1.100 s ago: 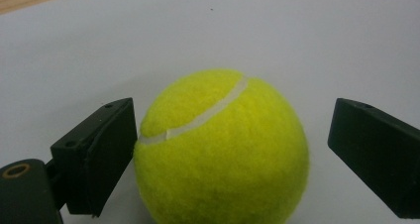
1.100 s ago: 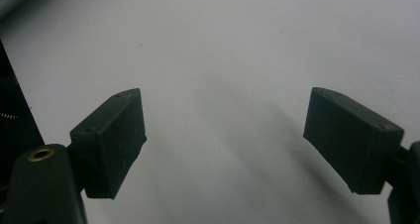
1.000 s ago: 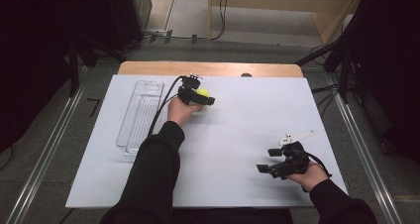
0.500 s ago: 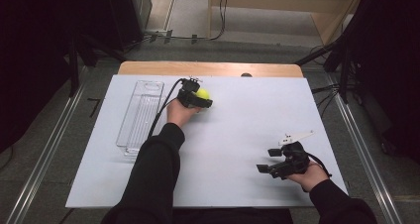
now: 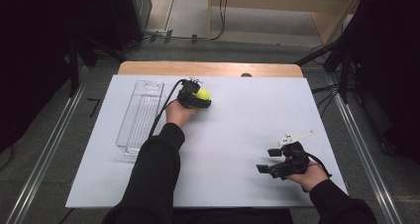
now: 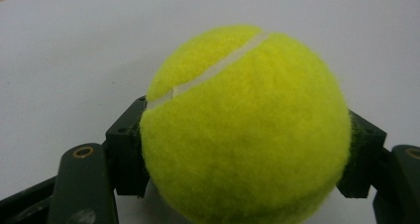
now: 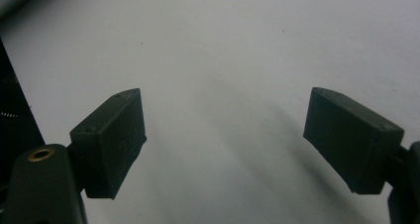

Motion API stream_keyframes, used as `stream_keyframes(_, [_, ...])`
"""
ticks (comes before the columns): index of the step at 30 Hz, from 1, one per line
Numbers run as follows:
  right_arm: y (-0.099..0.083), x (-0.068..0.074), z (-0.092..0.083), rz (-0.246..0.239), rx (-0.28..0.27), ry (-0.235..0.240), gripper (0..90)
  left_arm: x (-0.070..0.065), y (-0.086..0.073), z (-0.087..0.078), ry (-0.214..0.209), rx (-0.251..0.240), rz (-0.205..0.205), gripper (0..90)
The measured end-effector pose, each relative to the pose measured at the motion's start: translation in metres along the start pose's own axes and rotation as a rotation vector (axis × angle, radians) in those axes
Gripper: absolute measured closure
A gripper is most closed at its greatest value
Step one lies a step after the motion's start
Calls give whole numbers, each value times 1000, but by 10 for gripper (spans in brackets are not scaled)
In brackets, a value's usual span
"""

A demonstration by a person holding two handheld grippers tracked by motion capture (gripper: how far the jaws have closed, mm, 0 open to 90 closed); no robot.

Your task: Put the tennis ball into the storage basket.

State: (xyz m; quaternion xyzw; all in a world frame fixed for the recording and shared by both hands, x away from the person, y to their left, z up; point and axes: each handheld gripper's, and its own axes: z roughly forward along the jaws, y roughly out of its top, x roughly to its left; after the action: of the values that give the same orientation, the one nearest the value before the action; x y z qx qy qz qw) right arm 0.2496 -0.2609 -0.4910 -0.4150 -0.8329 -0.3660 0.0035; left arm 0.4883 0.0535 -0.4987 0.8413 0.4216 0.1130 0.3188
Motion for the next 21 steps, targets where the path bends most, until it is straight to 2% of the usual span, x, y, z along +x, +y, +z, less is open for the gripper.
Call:
stream_keyframes(6, [0,0,0,-1,0,0,142,-1,1,-1,9,10,9,271])
stream_keyframes(8, [0,0,0,-1,0,1,142,-1,1,-1,0,9,-3,271])
stream_keyframes(21, [0,0,0,1,1,1,142,-6,8,-14,-39,14,6,271])
